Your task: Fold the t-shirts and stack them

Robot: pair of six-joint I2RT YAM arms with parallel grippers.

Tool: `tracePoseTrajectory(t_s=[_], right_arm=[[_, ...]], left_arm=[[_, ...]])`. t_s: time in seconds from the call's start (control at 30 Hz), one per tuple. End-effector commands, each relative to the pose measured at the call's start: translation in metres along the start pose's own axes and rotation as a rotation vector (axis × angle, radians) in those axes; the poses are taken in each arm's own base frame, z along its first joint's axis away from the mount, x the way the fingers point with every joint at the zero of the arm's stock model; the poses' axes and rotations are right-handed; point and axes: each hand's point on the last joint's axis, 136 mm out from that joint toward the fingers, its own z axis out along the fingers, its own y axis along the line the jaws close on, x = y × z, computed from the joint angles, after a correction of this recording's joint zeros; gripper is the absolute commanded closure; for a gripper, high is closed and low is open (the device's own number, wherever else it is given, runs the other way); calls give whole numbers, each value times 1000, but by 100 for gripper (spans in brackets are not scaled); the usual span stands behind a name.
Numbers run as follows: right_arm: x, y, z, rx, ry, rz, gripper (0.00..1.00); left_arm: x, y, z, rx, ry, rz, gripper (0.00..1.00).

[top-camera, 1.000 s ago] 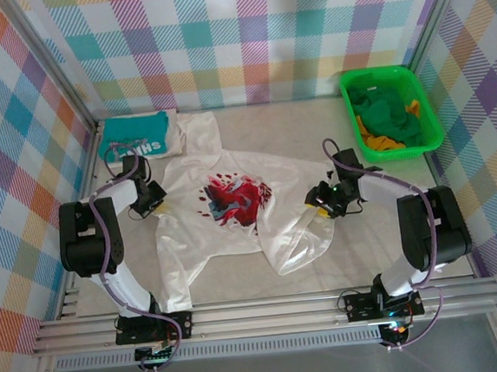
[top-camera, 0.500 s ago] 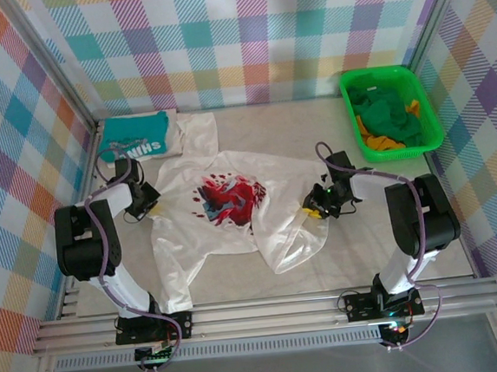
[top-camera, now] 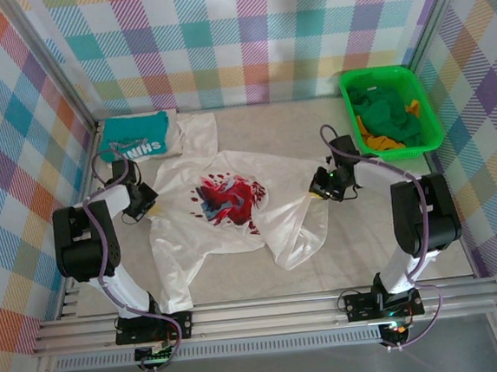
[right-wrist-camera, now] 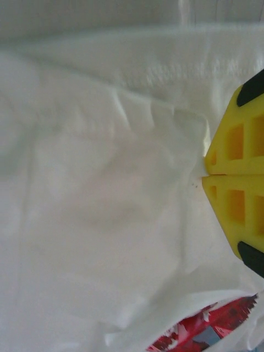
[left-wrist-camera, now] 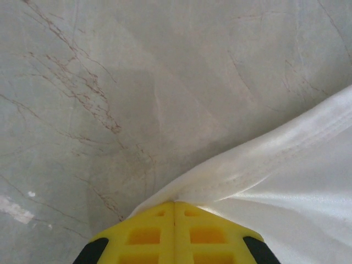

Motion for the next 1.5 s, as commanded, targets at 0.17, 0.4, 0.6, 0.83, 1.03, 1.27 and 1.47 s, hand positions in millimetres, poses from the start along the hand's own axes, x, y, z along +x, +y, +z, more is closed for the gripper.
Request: tracePoseTrajectory(t_s=[0.17, 0.4, 0.6, 0.83, 1.03, 1.27, 1.47], right_arm=[[-21, -33, -32, 91, -45, 25, 100], [-45, -38, -55, 86, -121, 33, 100], [-62, -21, -64, 52, -148, 4, 100], [-59, -33, -50, 89, -111, 23, 78], [-97, -20, -62, 112, -179, 4, 66], [-129, -3, -25, 56, -104, 21, 60], [-130, -11, -1, 108, -76, 14, 57]], left_arm=[[8, 35, 0, -74, 53, -42, 100], [6, 40, 0, -89, 61, -37, 100], [7, 39, -1, -88, 70, -25, 100], [10, 34, -2, -58, 89, -5, 100], [10, 33, -2, -58, 94, -2, 100], [14, 33, -1, -49, 106, 2, 100], [14, 33, -1, -51, 113, 8, 100]])
